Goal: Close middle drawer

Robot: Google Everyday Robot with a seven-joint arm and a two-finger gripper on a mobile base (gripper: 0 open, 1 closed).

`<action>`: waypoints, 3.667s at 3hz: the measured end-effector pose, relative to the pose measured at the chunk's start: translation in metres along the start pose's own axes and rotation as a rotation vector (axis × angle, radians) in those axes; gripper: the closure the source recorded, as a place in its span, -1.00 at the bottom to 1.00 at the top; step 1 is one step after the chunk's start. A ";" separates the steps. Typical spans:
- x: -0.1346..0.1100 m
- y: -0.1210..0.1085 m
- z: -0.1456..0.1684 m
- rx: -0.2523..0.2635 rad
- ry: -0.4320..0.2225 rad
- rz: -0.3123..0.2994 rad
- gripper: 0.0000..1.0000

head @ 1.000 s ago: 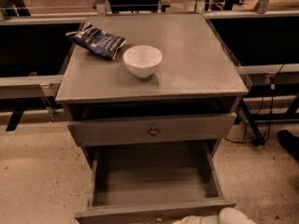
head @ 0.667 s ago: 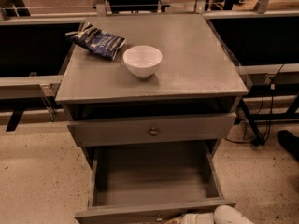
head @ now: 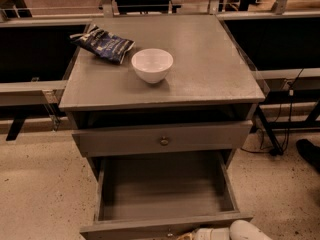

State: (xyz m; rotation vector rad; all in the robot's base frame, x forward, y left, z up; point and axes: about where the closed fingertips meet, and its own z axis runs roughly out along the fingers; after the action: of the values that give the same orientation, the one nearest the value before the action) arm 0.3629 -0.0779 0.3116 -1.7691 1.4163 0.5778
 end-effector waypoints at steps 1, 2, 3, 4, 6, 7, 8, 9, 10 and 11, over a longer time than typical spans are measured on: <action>0.000 0.000 0.000 0.000 0.000 0.000 -0.29; 0.000 0.000 0.000 0.000 0.000 0.000 -0.75; 0.000 0.000 0.000 0.000 0.000 0.000 -1.00; -0.001 0.003 0.001 -0.001 -0.001 -0.001 -1.00; 0.007 -0.022 0.010 -0.034 -0.031 -0.035 -0.18; 0.013 -0.046 0.015 -0.051 -0.026 -0.070 0.28; 0.013 -0.055 0.015 -0.055 -0.015 -0.087 0.75; 0.015 -0.068 0.017 -0.052 -0.006 -0.107 1.00; 0.021 -0.094 0.030 -0.063 -0.008 -0.142 1.00; 0.021 -0.094 0.030 -0.063 -0.008 -0.142 1.00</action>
Offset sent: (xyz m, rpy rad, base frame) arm 0.0000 0.0000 0.0000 0.0000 0.0000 0.0000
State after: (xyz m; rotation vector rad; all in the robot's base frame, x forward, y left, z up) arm 0.4625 -0.0595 0.3050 -1.8974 1.2674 0.5592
